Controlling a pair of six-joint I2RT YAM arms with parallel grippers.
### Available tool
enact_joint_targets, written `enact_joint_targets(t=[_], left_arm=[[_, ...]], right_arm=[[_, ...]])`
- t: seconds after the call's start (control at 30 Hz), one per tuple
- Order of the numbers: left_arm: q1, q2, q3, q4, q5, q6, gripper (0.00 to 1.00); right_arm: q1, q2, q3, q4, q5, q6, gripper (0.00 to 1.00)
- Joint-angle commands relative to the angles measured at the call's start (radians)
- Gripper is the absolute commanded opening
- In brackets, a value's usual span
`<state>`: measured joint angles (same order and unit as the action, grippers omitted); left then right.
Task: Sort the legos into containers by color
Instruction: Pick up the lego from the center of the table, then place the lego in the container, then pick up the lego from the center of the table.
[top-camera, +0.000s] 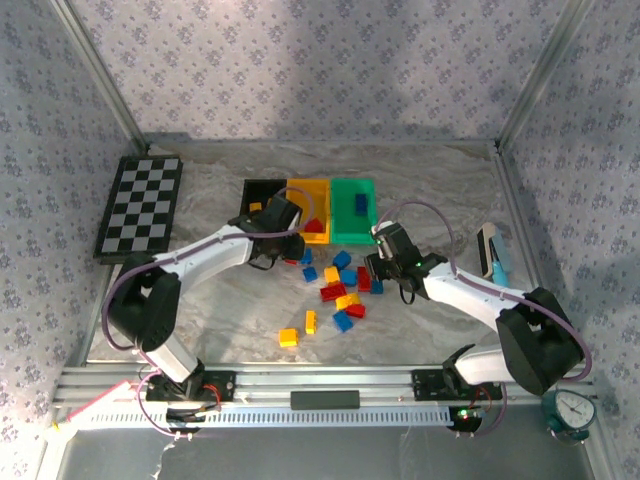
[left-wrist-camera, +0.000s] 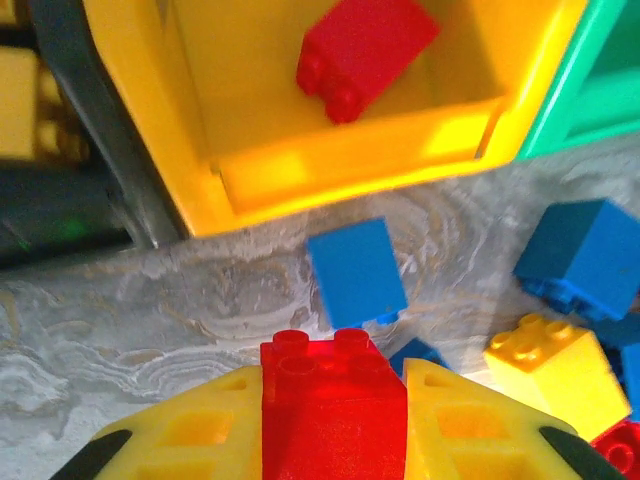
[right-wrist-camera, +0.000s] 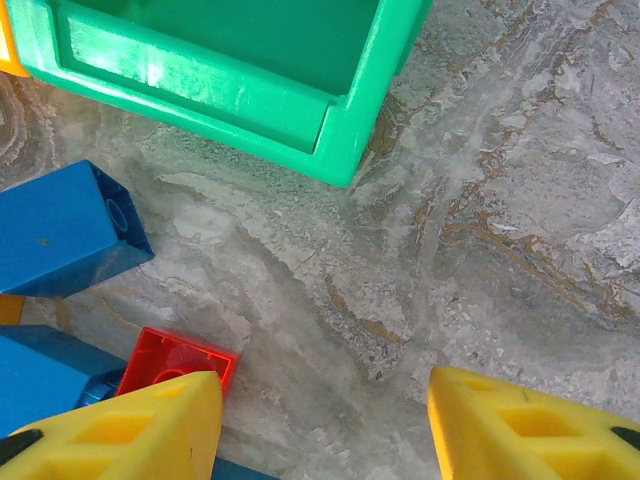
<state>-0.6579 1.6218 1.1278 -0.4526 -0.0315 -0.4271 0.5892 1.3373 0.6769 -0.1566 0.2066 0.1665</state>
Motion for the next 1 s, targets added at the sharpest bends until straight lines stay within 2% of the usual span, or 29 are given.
enact_joint_targets(t=[0.0, 0.27, 0.37, 0.43, 0.5, 0.53, 0.97], left_arm=[[0.017, 0.024, 0.129, -0.03, -0.037, 0.058, 0.25], [0.079, 0.267, 0.473, -0.096, -0.035, 0.149, 0.29], [0.095, 0.355, 0.601, -0.157, -0.023, 0.165, 0.4], [0.092, 0.37, 0.637, -0.174, -0.011, 0.175, 0.52], [0.085, 0.348, 0.616, -0.154, -0.008, 0.174, 0.61], [0.081, 0.329, 0.595, -0.137, -0.011, 0.174, 0.62], [0.031, 0.034, 0.151, 0.078, -0.033, 0.141, 0.62]], right_arm=[[0.007, 0.004, 0.025, -0.013, 0.017, -0.011, 0.58], [0.018, 0.005, 0.023, -0.005, 0.019, -0.012, 0.58], [0.021, 0.011, 0.026, -0.004, 0.023, -0.011, 0.58], [0.023, 0.009, 0.025, -0.003, 0.021, -0.009, 0.58], [0.023, 0.011, 0.023, 0.001, 0.02, -0.009, 0.58], [0.023, 0.014, 0.023, 0.002, 0.018, -0.008, 0.58], [0.021, 0.043, 0.034, 0.028, -0.068, 0.021, 0.58]])
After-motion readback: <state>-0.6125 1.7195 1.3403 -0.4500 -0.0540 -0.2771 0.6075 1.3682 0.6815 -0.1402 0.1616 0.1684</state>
